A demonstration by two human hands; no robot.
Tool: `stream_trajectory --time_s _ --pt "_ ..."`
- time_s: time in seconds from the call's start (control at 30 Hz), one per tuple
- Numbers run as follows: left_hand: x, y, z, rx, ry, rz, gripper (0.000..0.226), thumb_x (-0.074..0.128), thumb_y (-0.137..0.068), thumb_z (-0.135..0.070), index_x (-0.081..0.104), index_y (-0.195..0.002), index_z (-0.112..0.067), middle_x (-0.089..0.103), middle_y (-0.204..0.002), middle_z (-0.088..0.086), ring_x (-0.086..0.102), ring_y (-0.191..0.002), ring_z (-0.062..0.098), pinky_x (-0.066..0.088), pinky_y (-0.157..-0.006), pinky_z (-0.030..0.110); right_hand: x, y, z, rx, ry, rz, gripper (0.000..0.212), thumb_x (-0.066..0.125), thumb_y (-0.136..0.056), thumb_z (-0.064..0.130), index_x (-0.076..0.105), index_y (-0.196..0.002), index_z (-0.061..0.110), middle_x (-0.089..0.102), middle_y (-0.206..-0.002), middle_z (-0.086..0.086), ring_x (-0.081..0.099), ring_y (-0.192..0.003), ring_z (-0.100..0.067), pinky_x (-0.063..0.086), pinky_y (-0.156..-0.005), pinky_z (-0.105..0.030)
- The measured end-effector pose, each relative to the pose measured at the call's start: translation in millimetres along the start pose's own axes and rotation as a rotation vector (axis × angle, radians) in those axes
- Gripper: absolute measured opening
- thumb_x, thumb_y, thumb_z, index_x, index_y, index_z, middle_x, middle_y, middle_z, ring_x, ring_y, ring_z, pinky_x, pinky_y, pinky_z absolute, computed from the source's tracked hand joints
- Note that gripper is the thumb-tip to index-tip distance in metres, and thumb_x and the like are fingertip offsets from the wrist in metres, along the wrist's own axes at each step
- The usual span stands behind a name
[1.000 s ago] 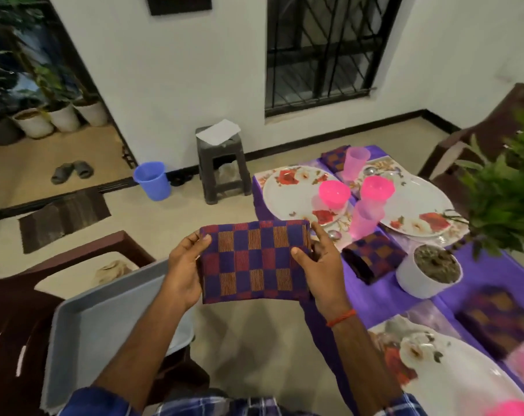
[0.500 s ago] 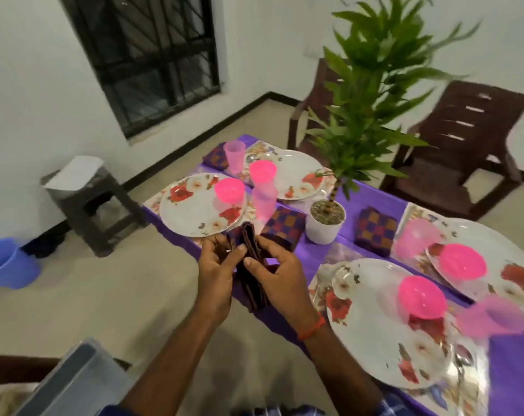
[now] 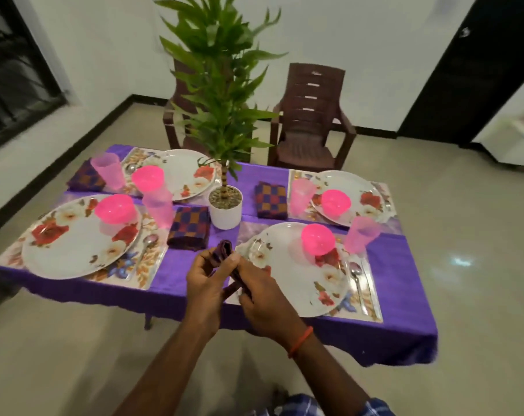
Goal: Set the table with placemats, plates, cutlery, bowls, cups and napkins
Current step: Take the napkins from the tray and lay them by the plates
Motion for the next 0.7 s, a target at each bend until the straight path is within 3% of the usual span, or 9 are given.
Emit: stream_trajectory --time_s 0.1,0.17,0.27,0.37,0.47,0.53,0.63,0.7 --pt "16.2 0.7 6.1 -0.025 -0.019 -0.08 0.016 0.076 -0.088 -0.012 0.066 -0.1 -0.013 0.073 -0.093 0.008 0.071 -0.084 0.018 0.059 -0.059 0.032 -9.3 8.2 -5.2 -0.005 0.056 0.048 0.051 0.051 -0.095 0.007 0.045 -0.144 0.019 0.057 -0.136 0.001 0.053 -0.119 -0.01 0.045 -0.103 -0.027" --pt "24.9 -0.7 8.6 -0.057 0.014 -0.072 0.009 0.07 -0.092 -0.007 0.068 -0.097 -0.014 0.075 -0.087 0.006 0.071 -0.078 0.018 0.059 -0.056 0.031 -23.1 15.0 -13.7 -0.014 0.084 0.074 0.056 0.06 -0.097 0.028 0.042 -0.15 0.023 0.051 -0.148 0.004 0.045 -0.134 -0.008 0.037 -0.111 -0.025" --pt "38.0 -3.2 9.8 -0.109 0.08 -0.007 0.01 0.062 -0.095 -0.005 0.068 -0.099 -0.013 0.076 -0.084 0.007 0.069 -0.075 0.025 0.056 -0.05 0.029 -55.2 24.1 -30.0 0.083 -0.052 -0.133 0.046 0.067 -0.094 0.036 0.058 -0.138 0.027 0.058 -0.138 0.018 0.049 -0.128 0.002 0.04 -0.109 -0.023" --pt "59.9 -2.0 9.8 -0.119 0.123 0.073 0.013 0.059 -0.097 -0.003 0.066 -0.105 -0.009 0.077 -0.087 0.008 0.073 -0.072 0.022 0.06 -0.052 0.031 -82.4 29.3 -63.4 0.265 -0.09 -0.296 0.05 0.069 -0.092 0.04 0.054 -0.139 0.031 0.056 -0.137 0.017 0.051 -0.124 -0.002 0.045 -0.104 -0.028" --pt "87.0 -0.9 16.9 -0.127 0.089 0.157 0.013 0.059 -0.097 -0.003 0.066 -0.105 -0.01 0.078 -0.089 0.007 0.075 -0.074 0.018 0.062 -0.058 0.035 -109.2 31.7 -95.1 0.498 -0.412 -0.193 0.052 0.07 -0.094 0.025 0.047 -0.14 0.031 0.063 -0.131 -0.005 0.063 -0.117 -0.022 0.056 -0.093 -0.034" --pt "99.6 -2.7 23.5 -0.132 0.047 0.18 0.011 0.059 -0.097 -0.003 0.066 -0.103 -0.01 0.078 -0.091 0.009 0.074 -0.073 0.019 0.061 -0.056 0.034 -125.3 36.7 -104.7 0.546 -0.615 -0.145 0.043 0.065 -0.096 0.009 0.053 -0.136 0.018 0.07 -0.121 -0.015 0.069 -0.11 -0.028 0.06 -0.087 -0.036" --pt "115.5 -11.3 39.1 -0.16 -0.059 0.197 0.009 0.061 -0.098 -0.006 0.068 -0.102 -0.012 0.076 -0.1 0.014 0.073 -0.079 0.021 0.058 -0.052 0.033 -152.5 46.8 -121.4 0.553 -0.663 -0.116 0.032 0.064 -0.094 0.001 0.063 -0.125 0.011 0.073 -0.117 -0.012 0.07 -0.11 -0.028 0.059 -0.091 -0.044" --pt "123.1 -16.1 49.6 -0.185 -0.155 0.218 0.012 0.064 -0.097 -0.009 0.07 -0.106 -0.014 0.076 -0.105 0.013 0.072 -0.091 0.026 0.059 -0.063 0.038 -171.5 52.1 -132.8 0.588 -0.643 -0.089 0.029 0.064 -0.095 0.002 0.064 -0.123 0.01 0.074 -0.116 -0.011 0.071 -0.107 -0.026 0.06 -0.088 -0.042"
Point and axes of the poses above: each hand's wrist, its own y-axis away from the middle knuckle, its own x-axis out of the palm, z = x × y, the point moved 1 cm from there along -y, towards the middle knuckle
